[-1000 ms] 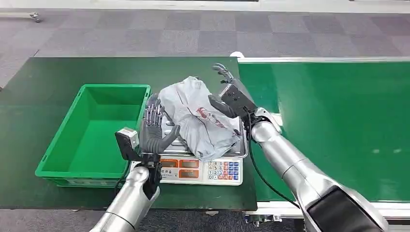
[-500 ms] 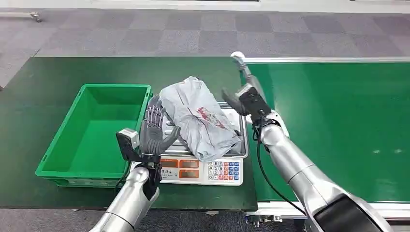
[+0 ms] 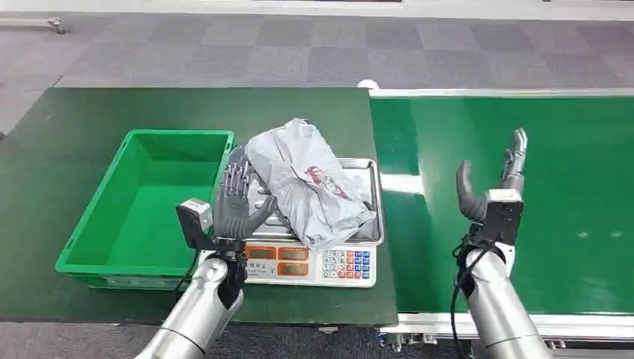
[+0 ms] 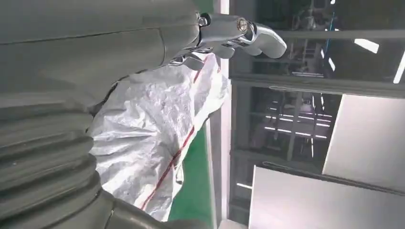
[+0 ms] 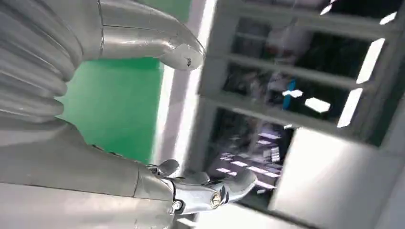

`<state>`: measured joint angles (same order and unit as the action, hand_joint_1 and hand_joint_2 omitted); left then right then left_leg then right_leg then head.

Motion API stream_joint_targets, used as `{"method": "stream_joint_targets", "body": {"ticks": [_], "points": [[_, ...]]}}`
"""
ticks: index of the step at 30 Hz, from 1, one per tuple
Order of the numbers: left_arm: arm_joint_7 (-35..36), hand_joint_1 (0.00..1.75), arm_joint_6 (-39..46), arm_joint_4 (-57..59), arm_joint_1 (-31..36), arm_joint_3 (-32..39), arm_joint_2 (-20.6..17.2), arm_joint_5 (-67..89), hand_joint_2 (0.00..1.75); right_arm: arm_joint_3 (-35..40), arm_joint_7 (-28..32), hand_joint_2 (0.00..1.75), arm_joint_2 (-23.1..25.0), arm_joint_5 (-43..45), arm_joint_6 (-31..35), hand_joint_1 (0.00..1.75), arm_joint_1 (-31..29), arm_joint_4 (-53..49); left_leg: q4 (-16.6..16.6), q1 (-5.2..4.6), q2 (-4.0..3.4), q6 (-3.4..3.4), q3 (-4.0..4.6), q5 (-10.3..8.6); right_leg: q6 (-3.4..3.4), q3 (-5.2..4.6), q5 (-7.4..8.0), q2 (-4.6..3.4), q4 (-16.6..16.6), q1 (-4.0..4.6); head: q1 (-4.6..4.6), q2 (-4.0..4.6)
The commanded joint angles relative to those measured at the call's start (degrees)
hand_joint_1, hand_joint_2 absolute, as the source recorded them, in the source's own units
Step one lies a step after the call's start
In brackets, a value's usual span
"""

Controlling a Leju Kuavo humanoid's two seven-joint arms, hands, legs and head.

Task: Moved the parcel from conveyor to table for the left to box.

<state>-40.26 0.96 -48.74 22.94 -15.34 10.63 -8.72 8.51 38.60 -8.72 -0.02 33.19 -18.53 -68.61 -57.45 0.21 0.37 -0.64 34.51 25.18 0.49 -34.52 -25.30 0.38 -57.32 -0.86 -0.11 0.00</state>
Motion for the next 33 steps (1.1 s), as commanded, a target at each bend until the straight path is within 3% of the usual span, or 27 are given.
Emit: {"method": "stream_joint_targets", "body": {"ticks": [1, 4, 7, 10, 16, 22, 26, 33], "points": [[0.3, 0.00, 0.2, 0.1, -0.2, 0.8, -1.7, 1.2, 1.75, -12.0, -0.2, 1.75, 1.7, 0.4, -10.0, 0.00, 10.2, 3.8, 0.2, 0.07, 0.09, 0.00, -0.29, 0.04, -0.06, 0.35, -0.06, 0.11, 0.2, 0.07, 0.00, 0.00], [0.3, 0.00, 0.0, 0.6, -0.1, -0.1, -2.5, 2.2, 1.75, -8.5, 1.2, 1.75, -1.0, -6.2, -13.1, 0.00, 11.8, 3.9, 0.1, 0.09, 0.06, -0.01, -0.22, 0.07, -0.05, 0.25, -0.05, 0.07, 0.2, 0.06, 0.00, 0.00], [0.3, 0.00, 0.1, 2.4, 1.3, -2.0, -3.4, 4.6, 1.75, -10.5, 0.0, 1.75, 0.6, -2.6, -17.6, 0.00, 12.6, 1.1, 0.1, 0.05, 0.01, 0.00, -0.17, 0.08, -0.04, 0.18, -0.08, 0.03, 0.1, 0.02, 0.02, 0.00], [0.5, 0.00, 5.0, 2.3, 2.5, -6.3, -5.0, 12.6, 1.75, -6.4, 1.2, 1.75, -0.3, -9.7, -15.3, 0.00, 11.3, 4.3, 0.1, 0.03, -0.04, 0.01, -0.09, 0.07, -0.03, 0.07, -0.05, -0.02, 0.1, -0.01, 0.00, 0.00], [9.3, 0.00, 11.9, 5.7, 7.6, -16.1, -7.1, 31.9, 1.75, -6.5, 1.4, 1.75, 0.6, -9.2, -15.0, 0.00, 11.1, 3.8, 0.0, 0.05, -0.03, 0.01, -0.02, 0.03, -0.03, 0.03, -0.03, 0.00, 0.0, 0.00, 0.00, 0.00], [10.7, 0.00, 10.8, 6.4, 8.2, -16.6, -6.9, 33.2, 1.75, -6.9, 1.4, 1.75, 0.7, -9.2, -15.4, 0.00, 11.4, 3.6, 0.0, 0.04, -0.12, 0.01, -0.07, 0.05, -0.03, 0.06, -0.02, -0.09, 0.0, -0.01, 0.02, 0.00], [18.2, 0.00, 7.7, 10.3, 11.8, -20.9, -6.0, 41.7, 1.75, -8.1, 1.4, 1.75, 1.5, -9.8, -16.0, 0.00, 11.7, 3.5, 0.0, 0.04, 0.00, 0.01, -0.08, 0.04, -0.04, 0.08, -0.05, 0.00, 0.0, 0.00, 0.00, 0.00], [30.5, 0.00, -0.1, 18.6, 16.3, -21.6, -3.5, 47.0, 1.75, -8.5, 1.4, 1.75, 2.4, -12.6, -16.0, 0.00, 11.4, 5.1, 0.1, 0.07, -0.12, 0.02, -0.17, 0.06, -0.04, 0.15, -0.01, -0.12, 0.1, 0.03, 0.00, 0.00]]}}
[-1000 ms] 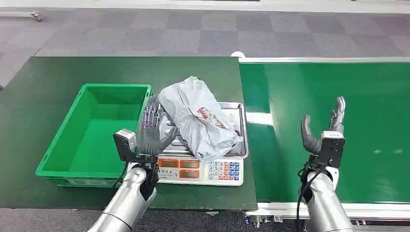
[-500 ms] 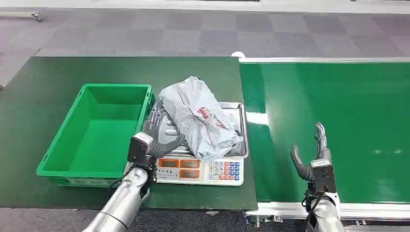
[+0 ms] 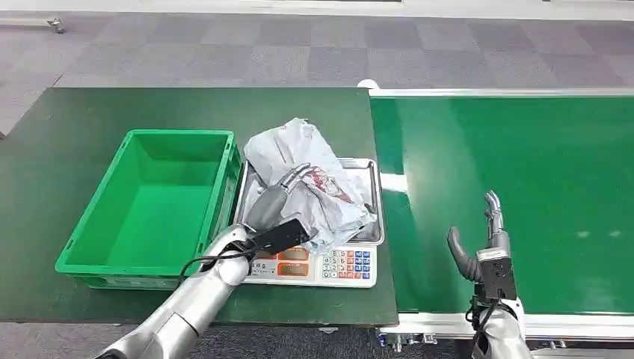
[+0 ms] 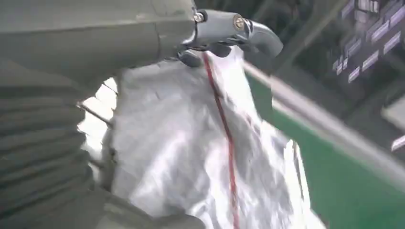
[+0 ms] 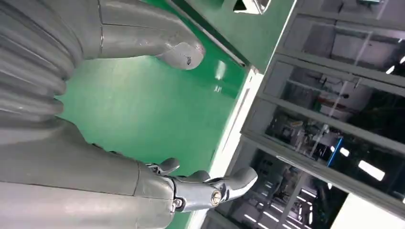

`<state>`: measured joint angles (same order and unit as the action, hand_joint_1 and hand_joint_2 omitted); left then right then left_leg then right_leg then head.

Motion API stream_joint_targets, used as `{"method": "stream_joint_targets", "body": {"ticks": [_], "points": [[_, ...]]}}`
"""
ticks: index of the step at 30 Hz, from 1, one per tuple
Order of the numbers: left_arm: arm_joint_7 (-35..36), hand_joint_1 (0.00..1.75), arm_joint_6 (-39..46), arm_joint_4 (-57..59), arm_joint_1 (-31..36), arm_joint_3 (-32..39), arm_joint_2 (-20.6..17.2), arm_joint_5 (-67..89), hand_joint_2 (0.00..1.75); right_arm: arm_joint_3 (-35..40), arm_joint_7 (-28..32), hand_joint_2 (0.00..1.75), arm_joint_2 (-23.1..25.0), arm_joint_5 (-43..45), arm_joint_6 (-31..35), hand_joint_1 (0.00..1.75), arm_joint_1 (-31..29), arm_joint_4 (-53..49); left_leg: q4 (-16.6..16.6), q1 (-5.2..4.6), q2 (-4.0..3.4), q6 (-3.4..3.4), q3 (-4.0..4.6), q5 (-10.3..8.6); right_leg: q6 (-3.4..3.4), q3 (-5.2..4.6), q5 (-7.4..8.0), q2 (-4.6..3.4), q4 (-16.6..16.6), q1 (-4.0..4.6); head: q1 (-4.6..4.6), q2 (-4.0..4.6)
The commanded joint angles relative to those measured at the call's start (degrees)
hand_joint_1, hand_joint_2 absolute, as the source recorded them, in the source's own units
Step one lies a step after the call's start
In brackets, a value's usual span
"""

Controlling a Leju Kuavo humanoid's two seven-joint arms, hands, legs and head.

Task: Moved the parcel from conveyor to table for the left to box.

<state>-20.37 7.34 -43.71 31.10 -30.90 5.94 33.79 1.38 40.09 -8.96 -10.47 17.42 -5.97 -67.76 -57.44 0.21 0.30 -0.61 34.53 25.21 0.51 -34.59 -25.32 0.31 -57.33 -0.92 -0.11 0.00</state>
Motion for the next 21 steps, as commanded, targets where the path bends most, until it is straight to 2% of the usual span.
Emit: {"method": "stream_joint_targets", "body": {"ticks": [1, 4, 6, 7, 8, 19, 21], "points": [[11.1, 0.00, -6.9, 14.5, 8.5, -5.8, 1.5, 4.8, 1.75, -1.4, -0.1, 1.75, 2.7, -2.4, -0.2, 0.00, -1.1, 4.3, 0.0, 0.05, 0.00, -0.01, -0.13, 0.01, -0.05, 0.14, 0.00, 0.01, 0.1, 0.06, 0.00, 0.00], [13.1, 0.00, -8.5, 17.2, 8.9, -3.8, 2.4, 6.1, 1.75, -2.1, -0.1, 1.75, 3.4, -3.0, -0.8, 0.00, -0.9, 4.4, 0.0, 0.05, 0.01, -0.02, -0.09, 0.00, -0.04, 0.11, 0.00, 0.00, 0.1, 0.06, 0.00, 0.00], [13.1, 0.00, -8.6, 17.4, 8.9, -3.5, 2.4, 6.2, 1.75, -2.2, -0.1, 1.75, 3.5, -3.1, -0.9, 0.00, -0.8, 4.3, 0.3, 0.09, 0.00, -0.02, -0.39, -0.01, -0.11, 0.43, 0.03, 0.00, 0.3, 0.10, 0.02, 0.00], [13.2, 0.21, -8.3, 17.3, 8.7, -2.4, 2.4, 6.1, 1.75, -2.7, -0.1, 1.75, 3.8, -3.5, -1.2, 0.00, -0.5, 3.8, 0.1, 0.06, -0.06, -0.02, -0.19, 0.03, -0.05, 0.21, 0.00, -0.05, 0.1, 0.07, 0.00, 0.00], [13.5, 1.75, -7.7, 17.0, 8.4, -1.6, 2.4, 6.4, 1.75, -3.2, -0.1, 1.75, 4.1, -3.9, -1.7, 0.00, -0.3, 3.3, 0.2, 0.08, -0.11, -0.02, -0.35, 0.03, -0.09, 0.36, 0.02, -0.10, 0.2, 0.10, 0.00, 0.00], [6.7, 1.75, -0.5, 7.0, 3.3, 4.0, 1.5, 4.9, 1.75, -3.7, -0.1, 1.75, 4.0, -5.5, -3.6, 0.00, 0.0, 1.5, 0.1, 0.01, -0.13, -0.02, -0.29, 0.04, -0.05, 0.26, 0.00, -0.13, 0.1, 0.01, 0.00, 0.00], [1.3, 1.75, 5.5, 1.1, 0.4, 6.4, 1.3, 3.0, 1.75, -2.9, -0.1, 1.75, 3.5, -7.2, -2.6, 0.00, 0.7, 0.7, 0.1, 0.02, -0.13, -0.03, -0.29, 0.05, -0.05, 0.28, -0.01, -0.13, 0.1, 0.03, 0.00, 0.00]]}}
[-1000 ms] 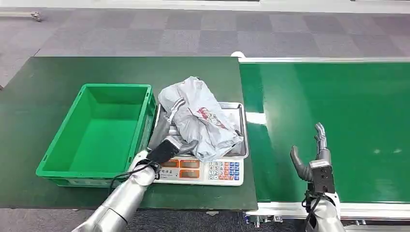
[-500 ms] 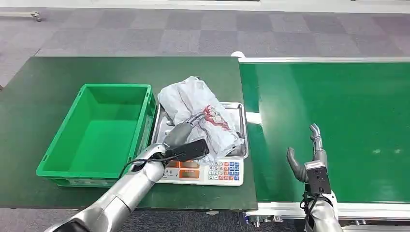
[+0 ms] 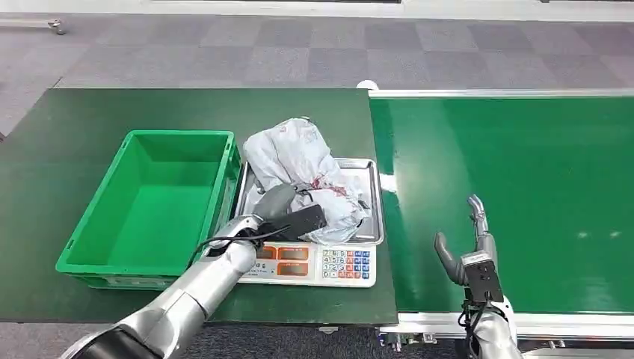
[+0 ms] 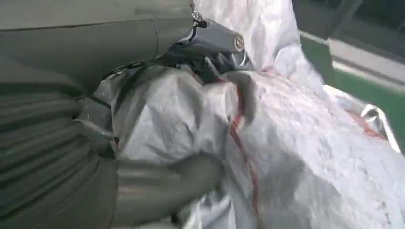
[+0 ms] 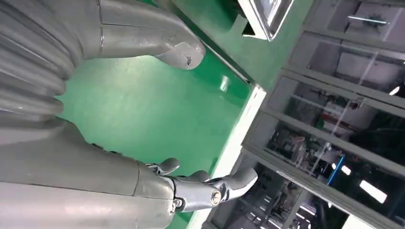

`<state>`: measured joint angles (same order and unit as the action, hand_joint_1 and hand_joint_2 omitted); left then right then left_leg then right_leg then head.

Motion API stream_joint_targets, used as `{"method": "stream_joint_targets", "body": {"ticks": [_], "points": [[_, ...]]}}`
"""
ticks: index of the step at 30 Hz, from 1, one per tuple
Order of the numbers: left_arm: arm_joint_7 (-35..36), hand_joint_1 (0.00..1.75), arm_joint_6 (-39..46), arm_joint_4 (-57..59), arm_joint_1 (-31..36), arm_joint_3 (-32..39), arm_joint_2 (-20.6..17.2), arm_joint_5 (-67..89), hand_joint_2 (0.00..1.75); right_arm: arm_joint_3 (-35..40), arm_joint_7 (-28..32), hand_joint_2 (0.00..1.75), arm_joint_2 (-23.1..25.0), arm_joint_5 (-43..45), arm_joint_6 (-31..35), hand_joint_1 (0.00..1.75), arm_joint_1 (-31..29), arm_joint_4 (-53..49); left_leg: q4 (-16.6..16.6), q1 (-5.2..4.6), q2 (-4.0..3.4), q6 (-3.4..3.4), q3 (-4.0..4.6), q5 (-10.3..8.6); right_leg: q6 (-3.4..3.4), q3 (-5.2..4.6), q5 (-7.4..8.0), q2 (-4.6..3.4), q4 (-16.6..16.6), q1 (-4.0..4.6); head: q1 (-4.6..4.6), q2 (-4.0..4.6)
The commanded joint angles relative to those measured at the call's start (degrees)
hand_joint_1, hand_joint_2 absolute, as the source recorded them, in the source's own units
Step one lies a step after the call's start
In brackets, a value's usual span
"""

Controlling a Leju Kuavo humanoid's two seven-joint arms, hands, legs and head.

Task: Moved the parcel from conveyor to table for the left to box.

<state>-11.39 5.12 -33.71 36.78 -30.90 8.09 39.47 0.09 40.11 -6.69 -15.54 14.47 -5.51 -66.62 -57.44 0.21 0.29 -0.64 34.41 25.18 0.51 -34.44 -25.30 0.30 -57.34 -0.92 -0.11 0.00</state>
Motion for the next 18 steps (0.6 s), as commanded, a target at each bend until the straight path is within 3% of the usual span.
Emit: {"method": "stream_joint_targets", "body": {"ticks": [1, 6, 12, 17, 18], "points": [[-8.5, 1.75, 8.9, -9.8, -5.7, 6.9, -0.9, -3.2, 1.75, -1.6, -0.2, 1.75, 1.2, -2.1, 0.5, 0.00, 0.3, -0.6, 0.1, 0.02, -0.10, -0.01, -0.11, 0.07, -0.04, 0.09, -0.03, -0.11, 0.1, 0.03, 0.02, 0.00], [-21.3, 1.75, 22.9, -21.6, -11.5, 10.4, -1.1, -9.6, 1.75, -0.4, -0.3, 1.75, 0.5, -2.6, 2.3, 0.00, 1.3, -2.1, 0.1, 0.03, -0.16, 0.01, -0.21, 0.15, -0.07, 0.17, -0.08, -0.17, 0.1, 0.04, 0.00, 0.00], [-28.2, 1.75, 33.4, -27.6, -14.4, 9.6, -2.9, -13.0, 1.75, 2.7, -0.1, 1.75, -0.8, -2.9, 5.5, 0.00, 0.0, 0.2, 0.0, 0.02, -0.18, 0.02, -0.03, 0.16, 0.01, -0.01, -0.08, -0.19, 0.1, 0.03, 0.00, 0.00], [-26.2, 1.75, 34.9, -29.5, -15.7, 13.1, -3.0, -6.8, 1.75, 4.9, -0.1, 1.75, -2.0, -2.6, 8.3, 0.00, -0.3, 1.3, 0.1, 0.02, -0.25, 0.03, -0.07, 0.17, 0.03, 0.03, -0.08, -0.23, 0.1, 0.03, 0.02, 0.00], [-22.7, 1.75, 34.9, -29.1, -15.7, 14.0, -3.1, -4.6, 1.75, 5.5, -0.1, 1.75, -2.3, -2.9, 9.4, 0.00, -0.2, 1.6, 0.1, 0.06, -0.28, 0.03, -0.13, 0.18, 0.02, 0.11, -0.06, -0.26, 0.2, 0.07, 0.00, 0.00]]}}
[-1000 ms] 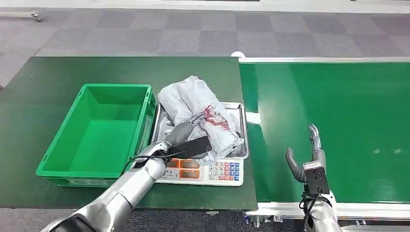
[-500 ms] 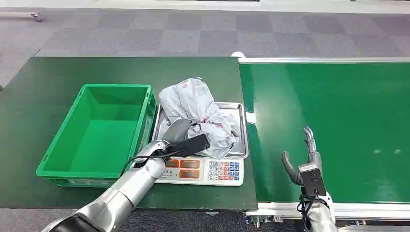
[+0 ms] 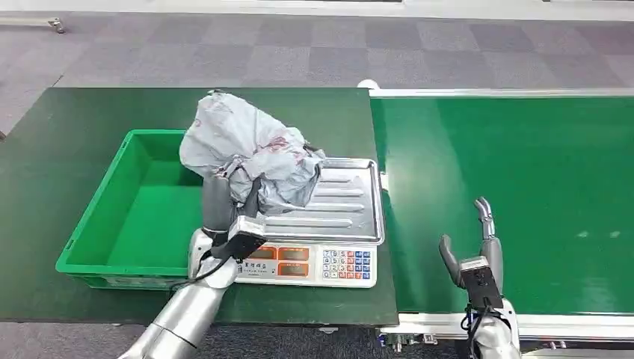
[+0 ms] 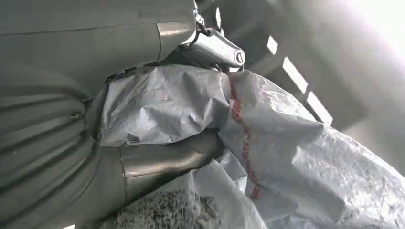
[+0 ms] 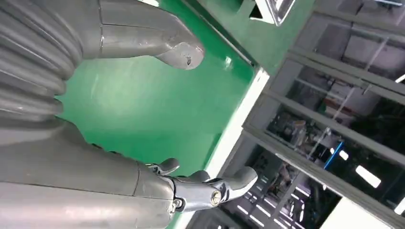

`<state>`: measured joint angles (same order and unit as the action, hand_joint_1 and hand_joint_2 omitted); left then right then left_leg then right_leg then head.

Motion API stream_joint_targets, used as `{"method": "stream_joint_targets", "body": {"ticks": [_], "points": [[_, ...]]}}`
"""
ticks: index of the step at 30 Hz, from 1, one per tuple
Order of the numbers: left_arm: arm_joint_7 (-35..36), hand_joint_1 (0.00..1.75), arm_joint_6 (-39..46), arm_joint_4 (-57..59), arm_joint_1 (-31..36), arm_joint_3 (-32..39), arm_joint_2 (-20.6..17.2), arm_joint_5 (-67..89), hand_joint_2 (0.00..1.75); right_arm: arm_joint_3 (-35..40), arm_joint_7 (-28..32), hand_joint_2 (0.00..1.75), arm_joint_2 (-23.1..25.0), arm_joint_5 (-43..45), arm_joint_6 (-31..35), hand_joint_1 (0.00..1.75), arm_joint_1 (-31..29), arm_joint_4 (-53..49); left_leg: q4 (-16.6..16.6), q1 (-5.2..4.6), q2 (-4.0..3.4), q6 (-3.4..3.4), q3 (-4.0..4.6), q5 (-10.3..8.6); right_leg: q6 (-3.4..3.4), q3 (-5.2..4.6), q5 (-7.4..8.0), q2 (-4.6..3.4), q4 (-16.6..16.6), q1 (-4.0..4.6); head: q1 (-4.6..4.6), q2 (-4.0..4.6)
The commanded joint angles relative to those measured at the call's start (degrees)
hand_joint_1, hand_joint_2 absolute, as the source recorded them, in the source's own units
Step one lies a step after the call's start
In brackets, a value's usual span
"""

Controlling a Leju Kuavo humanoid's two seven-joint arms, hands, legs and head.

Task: Moved the parcel from conveyor to table for the left to box.

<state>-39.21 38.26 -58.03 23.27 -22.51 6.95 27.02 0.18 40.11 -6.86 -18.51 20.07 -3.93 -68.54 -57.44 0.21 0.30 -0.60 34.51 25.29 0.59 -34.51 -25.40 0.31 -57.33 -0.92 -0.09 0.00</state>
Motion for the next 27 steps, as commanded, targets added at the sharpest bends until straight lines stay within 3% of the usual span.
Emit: {"method": "stream_joint_targets", "body": {"ticks": [1, 2, 3, 6, 9, 14, 20, 22, 27], "points": [[8.5, 1.75, 0.6, -3.6, -1.7, 5.2, -3.0, 8.5, 1.75, 5.5, -0.1, 1.75, -2.2, 0.0, 4.2, 0.00, -1.6, 3.6, 0.1, 0.03, -0.20, 0.00, -0.15, 0.05, -0.05, 0.10, 0.03, -0.20, 0.1, 0.04, 0.00, 0.00], [8.5, 1.75, 0.6, -3.4, -1.7, 5.3, -3.3, 8.5, 1.75, 5.5, -0.1, 1.75, -2.2, 0.0, 4.3, 0.00, -1.6, 3.6, 0.1, 0.02, -0.14, -0.01, -0.14, 0.04, -0.03, 0.10, 0.02, -0.14, 0.1, 0.03, -0.02, 0.00], [16.5, 1.75, -2.7, -0.9, -0.9, 6.2, -3.8, 9.4, 1.75, 5.5, -0.1, 1.75, -2.3, -0.5, 5.1, 0.00, -1.2, 3.5, 0.1, 0.04, -0.22, -0.01, -0.24, 0.06, -0.06, 0.19, 0.03, -0.21, 0.1, 0.05, 0.00, 0.00], [26.0, 1.75, -7.6, 4.1, 0.0, 9.2, -4.4, 10.3, 1.75, 5.2, -0.1, 1.75, -1.9, -1.7, 6.0, 0.00, -1.0, 3.5, 0.2, 0.04, -0.24, -0.04, -0.33, 0.04, -0.09, 0.25, 0.03, -0.24, 0.2, 0.05, 0.00, 0.00], [29.8, 1.75, -12.1, 7.8, 0.2, 11.7, -4.4, 8.6, 1.75, 5.4, -0.1, 1.75, -1.6, -3.7, 7.1, 0.00, -1.6, 4.0, 0.1, 0.04, -0.18, -0.03, -0.27, 0.02, -0.07, 0.19, 0.03, -0.18, 0.1, 0.05, -0.02, 0.00], [30.0, 1.75, -12.6, 10.7, 0.6, 13.6, -4.3, 8.1, 1.75, 4.4, -0.6, 1.75, -1.0, -4.3, 6.4, 0.00, 1.1, 1.3, 0.2, 0.05, -0.10, -0.03, -0.36, 0.03, -0.07, 0.29, -0.01, -0.11, 0.2, 0.07, -0.02, 0.00], [27.0, 1.75, -6.3, 13.2, 1.4, 18.0, -4.4, 5.8, 1.75, 2.6, -1.6, 1.75, 1.0, -5.8, 4.9, 0.00, 2.9, -1.7, 0.1, 0.00, -0.16, -0.05, -0.45, 0.30, -0.15, 0.60, -0.17, -0.10, 0.0, 0.01, -0.02, 0.00], [24.0, 1.75, -2.7, 10.7, 0.1, 20.1, -4.0, 4.0, 1.75, 2.1, -1.7, 1.75, 1.7, -6.5, 4.6, 0.00, 3.3, -2.4, 0.2, 0.02, -0.31, 0.02, -0.32, 0.65, -0.21, 0.62, -0.21, -0.21, 0.0, 0.05, -0.02, 0.00], [22.9, 1.75, 0.8, 6.4, -2.3, 21.2, -4.2, 4.1, 1.75, 1.6, -1.8, 1.75, 1.9, -7.1, 4.0, 0.00, 3.4, -2.5, 0.5, -0.06, -0.17, -0.27, -0.97, 0.68, -0.17, 1.15, -0.48, -0.08, 0.0, 0.02, -0.02, 0.00]]}}
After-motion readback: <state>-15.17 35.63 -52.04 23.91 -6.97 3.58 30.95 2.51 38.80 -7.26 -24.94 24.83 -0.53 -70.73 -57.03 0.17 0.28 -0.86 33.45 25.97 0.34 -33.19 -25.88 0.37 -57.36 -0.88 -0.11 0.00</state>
